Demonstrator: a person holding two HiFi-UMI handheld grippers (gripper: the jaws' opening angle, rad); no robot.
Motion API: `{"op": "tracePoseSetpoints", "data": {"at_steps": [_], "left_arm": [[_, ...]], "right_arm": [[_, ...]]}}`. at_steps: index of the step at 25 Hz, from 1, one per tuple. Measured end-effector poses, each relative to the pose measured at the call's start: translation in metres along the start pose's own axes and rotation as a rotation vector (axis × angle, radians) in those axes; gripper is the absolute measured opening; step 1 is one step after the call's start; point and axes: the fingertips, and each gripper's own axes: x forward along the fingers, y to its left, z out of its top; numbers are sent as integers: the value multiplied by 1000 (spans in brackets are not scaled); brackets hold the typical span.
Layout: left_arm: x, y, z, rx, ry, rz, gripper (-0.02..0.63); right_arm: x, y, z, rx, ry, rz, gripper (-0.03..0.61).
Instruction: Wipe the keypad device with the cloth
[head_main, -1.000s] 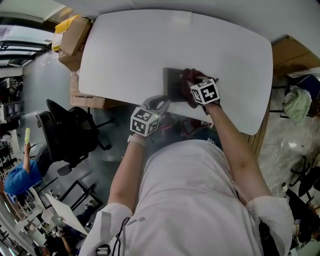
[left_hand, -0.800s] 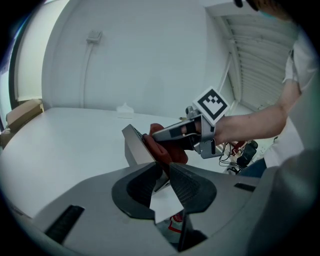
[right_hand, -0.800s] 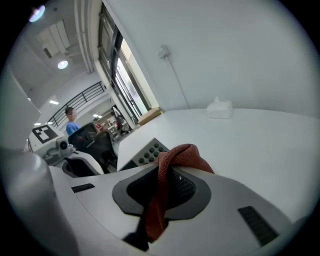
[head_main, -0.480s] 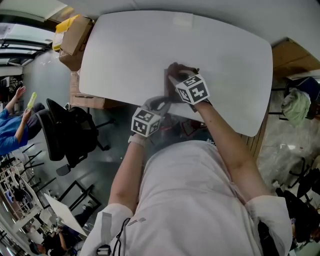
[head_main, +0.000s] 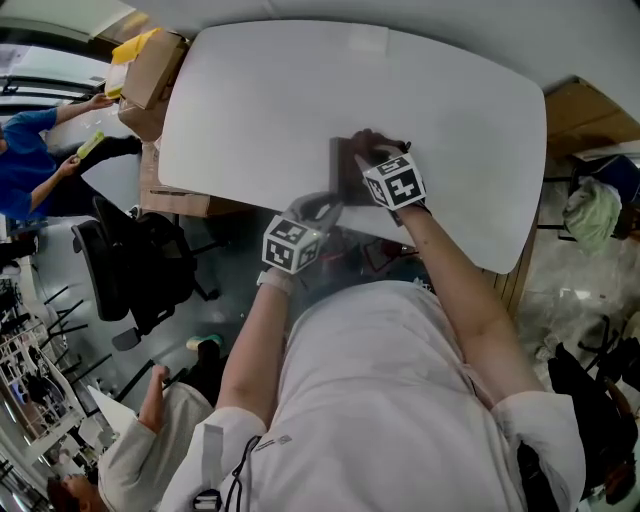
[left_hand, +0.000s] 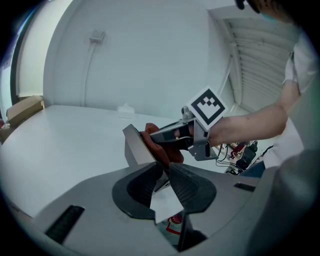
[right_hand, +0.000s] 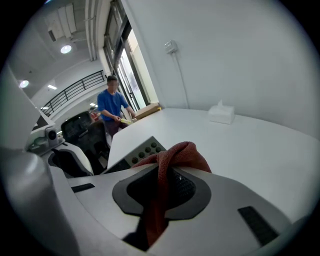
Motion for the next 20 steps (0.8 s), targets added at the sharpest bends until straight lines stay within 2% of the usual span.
{"op": "tracePoseSetpoints", "data": {"at_steps": [4,10,15,20], "left_arm": [[-1,0,-1,0,-1,3,81],[-1,0,1,-12,1,7,81],[-1,0,1,-15,5,13,81],[-1,1,0,-16,6,10,81]], "right_arm": [[2,-25,-28,37,57,-46,57],[1,-32,-32,93,42,-36,58],[-1,-56,-58,220,50,-78,57],[0,-56,-60,194,86,-74,55]]}}
